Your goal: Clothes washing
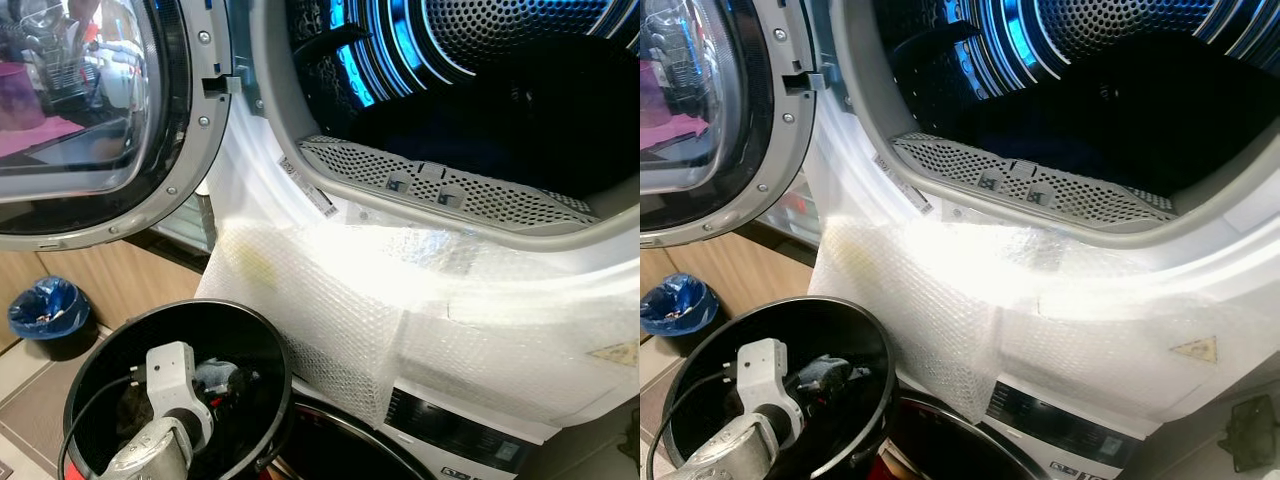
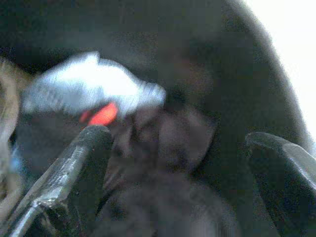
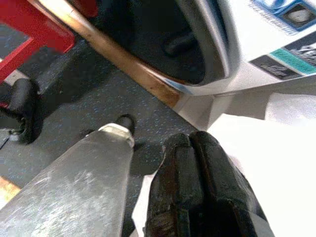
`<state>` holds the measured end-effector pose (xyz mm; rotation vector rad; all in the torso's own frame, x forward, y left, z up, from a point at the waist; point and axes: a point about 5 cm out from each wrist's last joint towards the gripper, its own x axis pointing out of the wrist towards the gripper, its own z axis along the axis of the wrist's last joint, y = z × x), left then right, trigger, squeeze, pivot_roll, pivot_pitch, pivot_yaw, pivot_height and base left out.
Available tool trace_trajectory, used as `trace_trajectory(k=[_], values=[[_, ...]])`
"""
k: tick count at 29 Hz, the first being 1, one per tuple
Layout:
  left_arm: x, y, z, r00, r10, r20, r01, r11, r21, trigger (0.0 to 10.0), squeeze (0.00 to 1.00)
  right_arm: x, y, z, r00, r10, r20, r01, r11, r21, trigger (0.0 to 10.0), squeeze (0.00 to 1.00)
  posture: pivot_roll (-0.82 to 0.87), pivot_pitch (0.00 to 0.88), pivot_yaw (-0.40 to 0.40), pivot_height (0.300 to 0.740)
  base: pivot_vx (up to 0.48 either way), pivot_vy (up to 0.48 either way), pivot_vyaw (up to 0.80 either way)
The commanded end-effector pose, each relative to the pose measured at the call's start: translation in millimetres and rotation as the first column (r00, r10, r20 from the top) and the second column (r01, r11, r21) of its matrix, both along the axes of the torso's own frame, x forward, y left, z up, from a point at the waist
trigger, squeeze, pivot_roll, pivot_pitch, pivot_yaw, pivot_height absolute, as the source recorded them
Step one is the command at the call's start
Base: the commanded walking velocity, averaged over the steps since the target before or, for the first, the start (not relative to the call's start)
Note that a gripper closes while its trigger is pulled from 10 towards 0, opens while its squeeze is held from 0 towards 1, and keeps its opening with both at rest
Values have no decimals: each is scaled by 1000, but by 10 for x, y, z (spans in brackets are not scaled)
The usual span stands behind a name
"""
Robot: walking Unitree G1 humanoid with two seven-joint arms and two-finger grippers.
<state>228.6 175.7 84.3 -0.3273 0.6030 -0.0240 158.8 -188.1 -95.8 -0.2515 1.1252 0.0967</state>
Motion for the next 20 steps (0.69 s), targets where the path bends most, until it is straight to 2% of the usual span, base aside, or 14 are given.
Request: trace_trajectory(k=[1,4,6,8,10,13,18,19,20], values=[[-45,0,-14,999,-11,-49,12,1000,9,10000,1000,-63,15,-27,1000,1,-18,-1,1000,5,10000,0,72,35,-10,740,0,0,0],[-99,93,37,997,19,-79,-12,995,100,10000,1000,-72,37,-33,1000,1,-21,0,1000,14,10000,0,74,39,-1,740,0,0,0],[-120,126,58,996,32,-88,-21,992,126,10000,1000,-76,41,-36,1000,2,-23,-2,1000,17,10000,0,76,38,1,740,0,0,0],[-122,103,3,991,5,-130,9,994,106,10000,1000,-72,45,-35,1000,4,-22,-3,1000,18,10000,0,78,40,-1,740,0,0,0],[-117,82,-19,991,-2,-136,15,995,97,10000,1000,-70,44,-34,1000,10,-23,-10,1000,16,10000,0,78,40,-1,740,0,0,0],[-120,-73,-106,979,-53,-195,57,998,15,10000,1000,-37,37,-20,1000,25,-14,-25,1000,11,10000,0,66,38,-5,740,0,0,0],[-120,-122,-147,973,-83,-213,93,995,37,10000,1000,-14,25,-10,999,34,-7,-34,999,2,10000,0,66,38,-5,740,0,0,0],[-120,-139,-166,970,-94,-224,102,995,22,10000,1000,-9,26,-7,999,49,-6,-49,999,-4,10000,0,66,38,-5,740,0,0,0],[-121,-181,-187,963,-118,-243,115,993,-27,10000,1000,3,29,-3,997,77,-5,-77,997,-13,10000,0,62,41,-2,740,0,0,0]])
